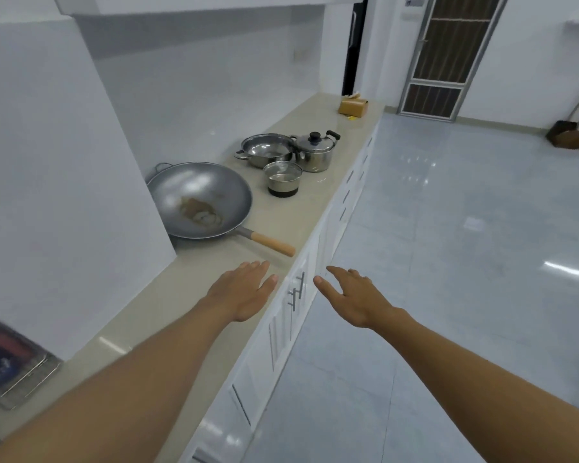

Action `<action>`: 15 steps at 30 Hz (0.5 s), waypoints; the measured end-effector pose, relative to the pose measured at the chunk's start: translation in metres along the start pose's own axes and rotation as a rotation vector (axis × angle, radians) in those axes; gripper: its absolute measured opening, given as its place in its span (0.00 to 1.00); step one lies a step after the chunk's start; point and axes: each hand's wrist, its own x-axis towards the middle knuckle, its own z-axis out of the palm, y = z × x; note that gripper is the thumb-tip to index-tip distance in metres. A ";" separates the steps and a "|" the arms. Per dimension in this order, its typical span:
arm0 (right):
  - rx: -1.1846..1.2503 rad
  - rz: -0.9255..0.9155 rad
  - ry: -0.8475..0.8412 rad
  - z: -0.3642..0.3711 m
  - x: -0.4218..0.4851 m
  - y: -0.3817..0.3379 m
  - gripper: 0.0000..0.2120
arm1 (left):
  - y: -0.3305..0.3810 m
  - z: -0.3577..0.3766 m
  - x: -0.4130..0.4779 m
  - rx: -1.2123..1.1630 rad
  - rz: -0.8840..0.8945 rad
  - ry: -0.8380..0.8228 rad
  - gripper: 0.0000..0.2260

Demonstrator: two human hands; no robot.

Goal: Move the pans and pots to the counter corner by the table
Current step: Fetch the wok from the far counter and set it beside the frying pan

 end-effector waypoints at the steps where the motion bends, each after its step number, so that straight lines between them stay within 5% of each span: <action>1: 0.007 -0.006 -0.008 -0.002 0.015 0.002 0.42 | -0.003 -0.002 0.011 -0.015 -0.022 0.001 0.29; 15: 0.007 -0.073 -0.062 -0.037 0.219 -0.007 0.42 | -0.065 -0.039 0.169 -0.157 -0.214 0.030 0.28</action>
